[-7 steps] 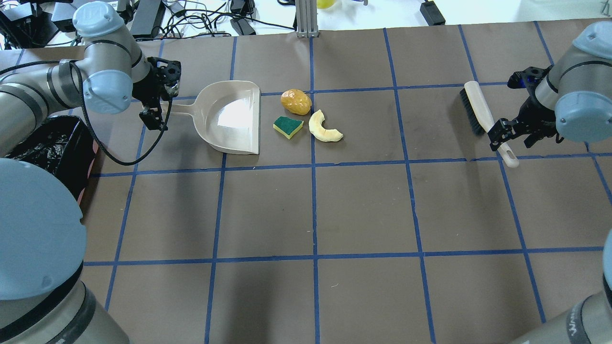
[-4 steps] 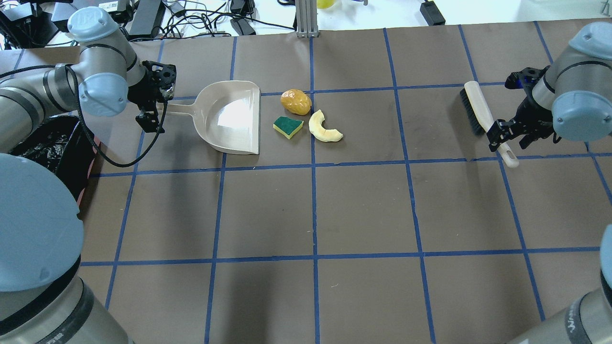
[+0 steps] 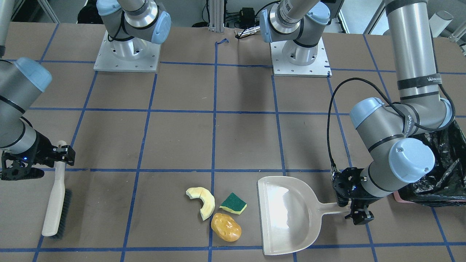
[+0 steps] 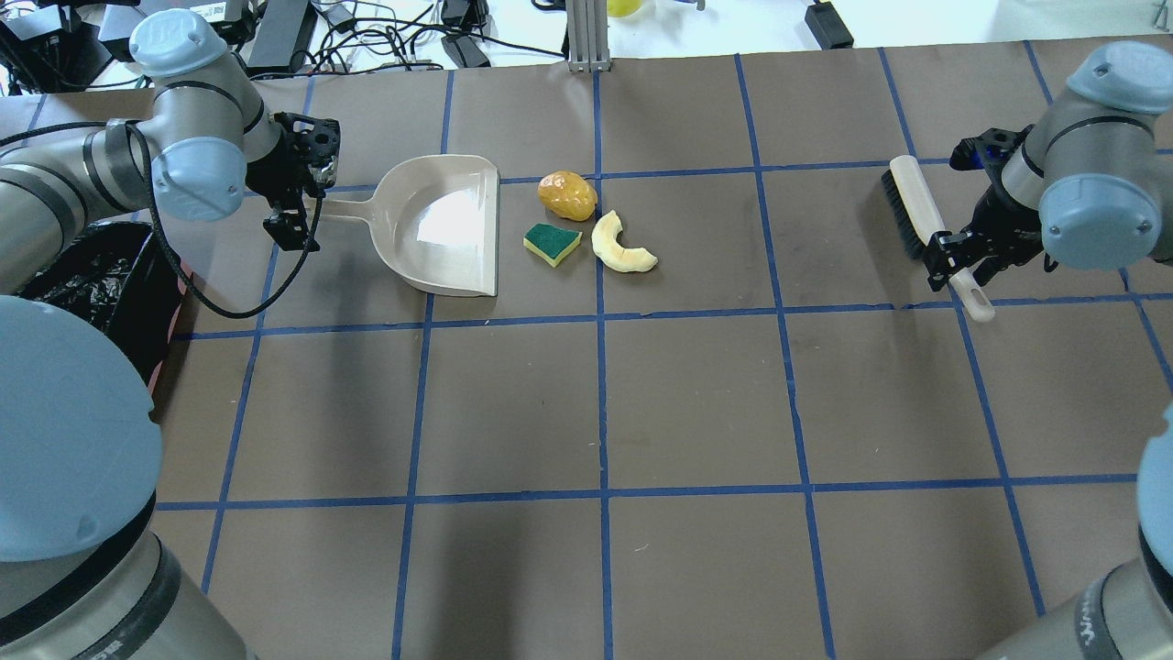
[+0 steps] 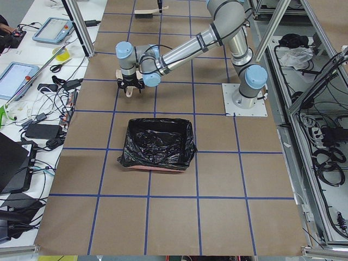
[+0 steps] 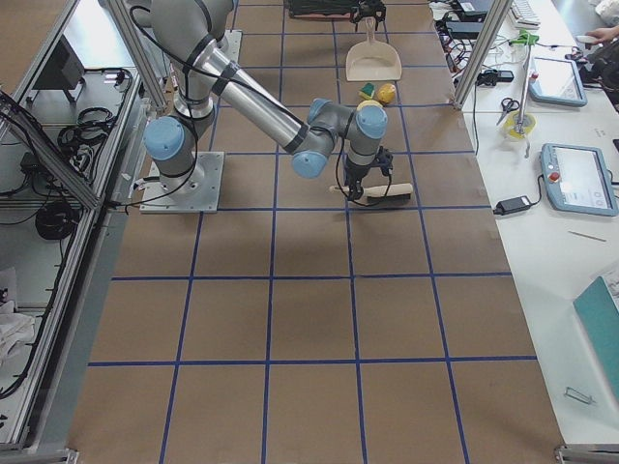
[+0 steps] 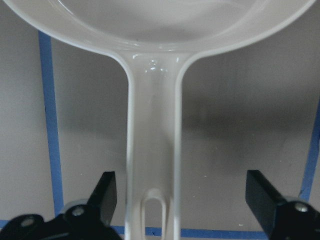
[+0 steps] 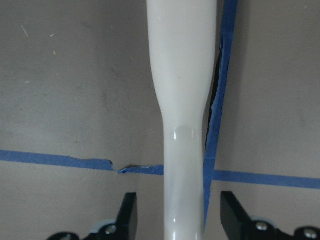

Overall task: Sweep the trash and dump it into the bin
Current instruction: 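Close the right gripper on the brush handle while the left gripper grasps the dustpan handle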

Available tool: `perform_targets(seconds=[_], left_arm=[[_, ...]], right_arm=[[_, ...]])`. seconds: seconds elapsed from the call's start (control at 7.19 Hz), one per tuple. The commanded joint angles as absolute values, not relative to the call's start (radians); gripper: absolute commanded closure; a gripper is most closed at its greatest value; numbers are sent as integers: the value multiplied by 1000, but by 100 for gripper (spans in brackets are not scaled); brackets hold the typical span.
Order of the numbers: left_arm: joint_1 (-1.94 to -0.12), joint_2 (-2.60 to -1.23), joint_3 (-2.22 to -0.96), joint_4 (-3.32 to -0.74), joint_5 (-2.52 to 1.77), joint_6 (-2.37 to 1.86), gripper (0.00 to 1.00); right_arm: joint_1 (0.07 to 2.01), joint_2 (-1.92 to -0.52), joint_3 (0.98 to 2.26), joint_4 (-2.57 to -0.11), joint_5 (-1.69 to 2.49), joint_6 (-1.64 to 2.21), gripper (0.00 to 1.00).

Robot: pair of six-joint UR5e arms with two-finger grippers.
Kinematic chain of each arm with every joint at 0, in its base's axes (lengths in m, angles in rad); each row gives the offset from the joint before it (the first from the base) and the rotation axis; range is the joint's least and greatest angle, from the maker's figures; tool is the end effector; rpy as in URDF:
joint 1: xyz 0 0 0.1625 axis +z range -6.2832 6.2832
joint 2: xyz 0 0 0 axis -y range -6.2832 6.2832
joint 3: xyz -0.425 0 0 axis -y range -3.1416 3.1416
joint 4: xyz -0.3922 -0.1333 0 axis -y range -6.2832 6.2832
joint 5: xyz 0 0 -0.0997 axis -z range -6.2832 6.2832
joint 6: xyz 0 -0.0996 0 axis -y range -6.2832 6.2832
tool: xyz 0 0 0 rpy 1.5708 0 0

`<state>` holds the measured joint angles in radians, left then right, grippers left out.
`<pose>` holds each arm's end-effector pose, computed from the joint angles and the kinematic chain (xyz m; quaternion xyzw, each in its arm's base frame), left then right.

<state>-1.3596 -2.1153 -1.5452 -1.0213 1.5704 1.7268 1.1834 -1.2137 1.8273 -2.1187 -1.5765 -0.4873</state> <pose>0.0087 -0.6766 0.2350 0.6872 0.7263 -0.0088 0.0125 -0.0895 -0.5706 0.2289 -0.0500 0.9982 0.0310 0.0113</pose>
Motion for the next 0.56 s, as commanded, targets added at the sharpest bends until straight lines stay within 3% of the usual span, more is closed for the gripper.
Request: perform_targets(seconds=[0.0,0.14,0.28,0.42], left_arm=[[-1361,-2115,-1543,-1020,1568,1727,35],[-1362,-2115,-1545,-997,1571,1730,60],[-1362,-2114,-1545,-993,1571,1736,85],[-1364,-2114,-1545,-992,1575,1738,100]], right_arm=[[1184,-1213,1827,-2120,-1580,-488,42],[1184,-1213,1827,-2117,-1583,-488,58],[1184,-1213,1827,-2115,-1586,-495,91],[1184,-1213,1825,-2115,-1589,-495,100]])
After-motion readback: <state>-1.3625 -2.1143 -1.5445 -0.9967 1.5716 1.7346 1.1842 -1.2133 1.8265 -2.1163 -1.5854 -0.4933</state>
